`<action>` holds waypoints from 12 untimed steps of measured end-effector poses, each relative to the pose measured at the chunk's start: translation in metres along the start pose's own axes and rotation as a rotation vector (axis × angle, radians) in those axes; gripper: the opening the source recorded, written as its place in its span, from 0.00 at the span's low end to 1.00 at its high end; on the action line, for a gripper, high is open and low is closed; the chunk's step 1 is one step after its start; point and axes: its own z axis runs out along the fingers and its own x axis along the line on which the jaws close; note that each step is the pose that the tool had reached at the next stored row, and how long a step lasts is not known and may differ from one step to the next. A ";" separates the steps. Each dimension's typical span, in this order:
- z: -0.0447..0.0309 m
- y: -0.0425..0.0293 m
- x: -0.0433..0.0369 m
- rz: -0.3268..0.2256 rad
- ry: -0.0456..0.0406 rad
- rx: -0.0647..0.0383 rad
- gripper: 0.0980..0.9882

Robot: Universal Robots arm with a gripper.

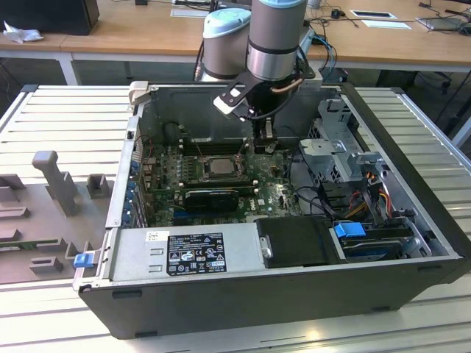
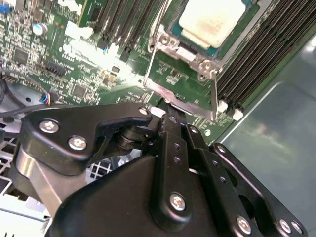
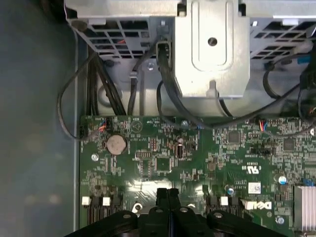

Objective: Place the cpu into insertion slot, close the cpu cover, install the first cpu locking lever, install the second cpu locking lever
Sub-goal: 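Close the cpu cover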

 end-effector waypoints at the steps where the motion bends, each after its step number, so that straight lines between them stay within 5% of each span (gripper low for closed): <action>1: 0.0000 -0.0007 0.0000 0.000 0.0000 0.000 0.01; 12: -0.0003 -0.0082 0.0000 0.000 0.0000 0.000 0.01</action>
